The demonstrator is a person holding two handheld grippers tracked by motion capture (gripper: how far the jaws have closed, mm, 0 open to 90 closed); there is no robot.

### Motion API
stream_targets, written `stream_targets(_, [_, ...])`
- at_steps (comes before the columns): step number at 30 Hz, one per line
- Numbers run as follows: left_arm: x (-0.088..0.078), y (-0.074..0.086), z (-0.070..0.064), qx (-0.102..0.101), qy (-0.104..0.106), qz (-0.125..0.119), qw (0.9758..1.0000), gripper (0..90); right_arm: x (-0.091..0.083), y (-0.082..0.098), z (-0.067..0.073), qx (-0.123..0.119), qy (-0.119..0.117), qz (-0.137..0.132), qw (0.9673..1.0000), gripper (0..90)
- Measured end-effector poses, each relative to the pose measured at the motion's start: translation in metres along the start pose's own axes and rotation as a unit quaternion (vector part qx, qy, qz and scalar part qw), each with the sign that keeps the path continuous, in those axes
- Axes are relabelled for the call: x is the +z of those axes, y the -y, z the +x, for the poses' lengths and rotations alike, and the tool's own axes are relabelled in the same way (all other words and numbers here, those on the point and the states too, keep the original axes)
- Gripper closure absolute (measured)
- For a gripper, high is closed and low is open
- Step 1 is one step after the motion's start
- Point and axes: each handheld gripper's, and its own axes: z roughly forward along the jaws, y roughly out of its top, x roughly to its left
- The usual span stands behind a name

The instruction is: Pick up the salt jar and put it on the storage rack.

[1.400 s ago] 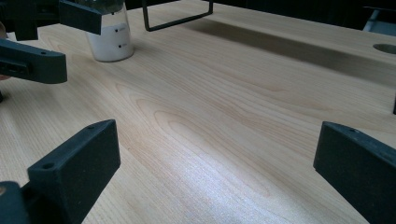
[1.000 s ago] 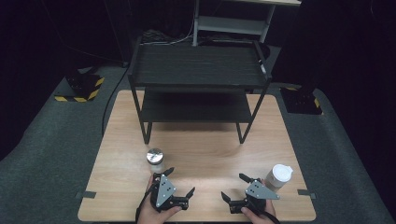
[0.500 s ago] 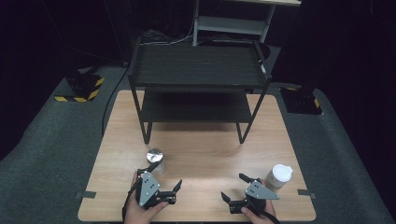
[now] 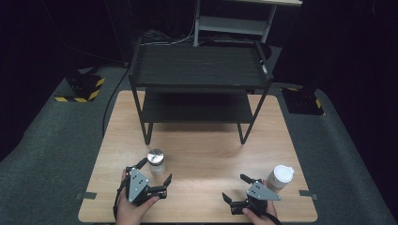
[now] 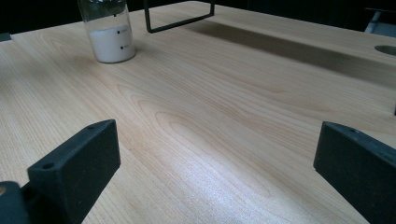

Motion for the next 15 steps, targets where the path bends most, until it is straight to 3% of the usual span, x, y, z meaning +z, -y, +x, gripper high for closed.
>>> stream_targets(7, [0.008,0.004,0.005,0.002,-0.008,0.010,0.9999,0.4,0.000,0.000,0.000,0.003,0.001,-0.001,1.0000,0.2])
stream_targets(15, [0.018,0.008,0.010,-0.012,-0.018,0.018,0.9996,0.4,0.000,0.001,0.000,0.001,0.003,-0.002,1.0000,0.3])
